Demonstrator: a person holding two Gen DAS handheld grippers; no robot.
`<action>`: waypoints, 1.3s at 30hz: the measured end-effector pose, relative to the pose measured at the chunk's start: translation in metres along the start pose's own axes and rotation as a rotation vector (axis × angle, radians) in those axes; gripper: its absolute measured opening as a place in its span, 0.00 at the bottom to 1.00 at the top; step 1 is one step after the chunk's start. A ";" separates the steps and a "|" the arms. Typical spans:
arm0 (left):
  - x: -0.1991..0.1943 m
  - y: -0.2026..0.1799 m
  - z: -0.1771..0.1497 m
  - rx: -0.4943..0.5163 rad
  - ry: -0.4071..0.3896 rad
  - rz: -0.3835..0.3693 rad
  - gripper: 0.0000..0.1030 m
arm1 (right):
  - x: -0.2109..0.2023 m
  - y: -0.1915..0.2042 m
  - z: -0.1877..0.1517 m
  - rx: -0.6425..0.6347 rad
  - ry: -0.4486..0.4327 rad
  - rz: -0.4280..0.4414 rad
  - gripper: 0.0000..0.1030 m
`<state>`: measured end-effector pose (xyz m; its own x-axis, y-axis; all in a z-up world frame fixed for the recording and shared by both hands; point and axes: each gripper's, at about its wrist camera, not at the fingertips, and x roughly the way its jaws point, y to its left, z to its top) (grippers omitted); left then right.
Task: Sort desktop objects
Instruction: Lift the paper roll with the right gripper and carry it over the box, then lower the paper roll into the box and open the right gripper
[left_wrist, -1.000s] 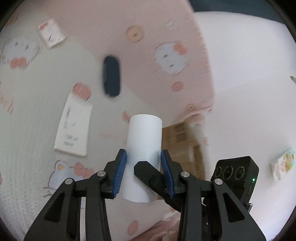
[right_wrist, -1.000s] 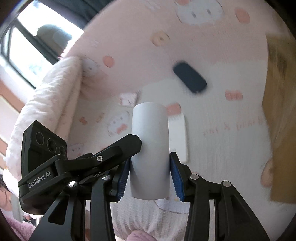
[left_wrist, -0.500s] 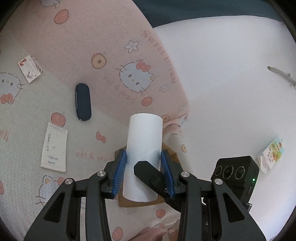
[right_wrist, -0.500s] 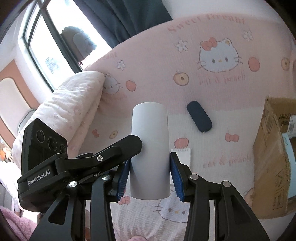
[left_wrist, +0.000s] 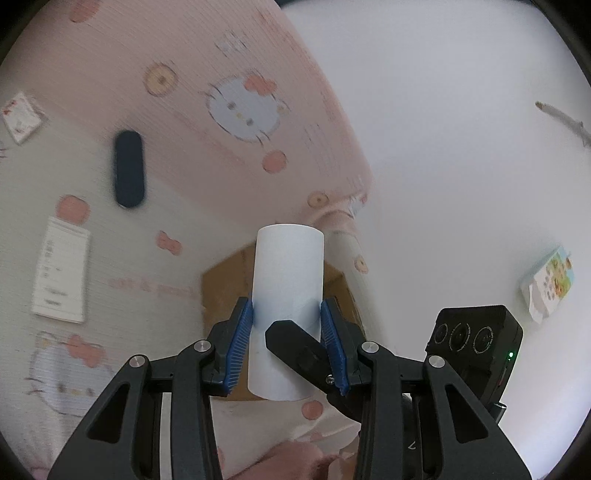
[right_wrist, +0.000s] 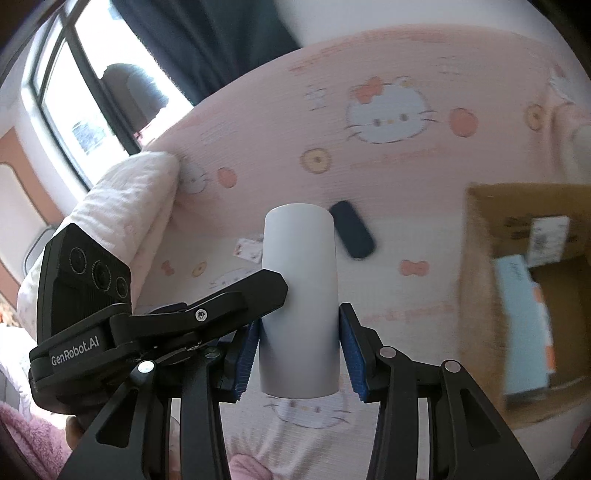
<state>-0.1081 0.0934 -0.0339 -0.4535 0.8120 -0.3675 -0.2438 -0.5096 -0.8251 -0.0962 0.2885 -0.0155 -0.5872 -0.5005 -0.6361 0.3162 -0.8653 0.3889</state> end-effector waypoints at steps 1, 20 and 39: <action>0.009 -0.004 -0.002 0.007 0.014 -0.006 0.40 | -0.005 -0.008 0.000 0.011 -0.005 -0.010 0.40; 0.127 -0.049 -0.029 0.049 0.162 -0.004 0.40 | -0.049 -0.143 0.011 0.168 0.028 -0.025 0.40; 0.142 -0.043 -0.034 0.009 0.172 0.088 0.44 | -0.028 -0.185 0.015 0.247 0.121 0.051 0.48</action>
<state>-0.1327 0.2406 -0.0651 -0.3205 0.8005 -0.5065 -0.2175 -0.5826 -0.7831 -0.1497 0.4634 -0.0593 -0.4777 -0.5555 -0.6806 0.1428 -0.8135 0.5638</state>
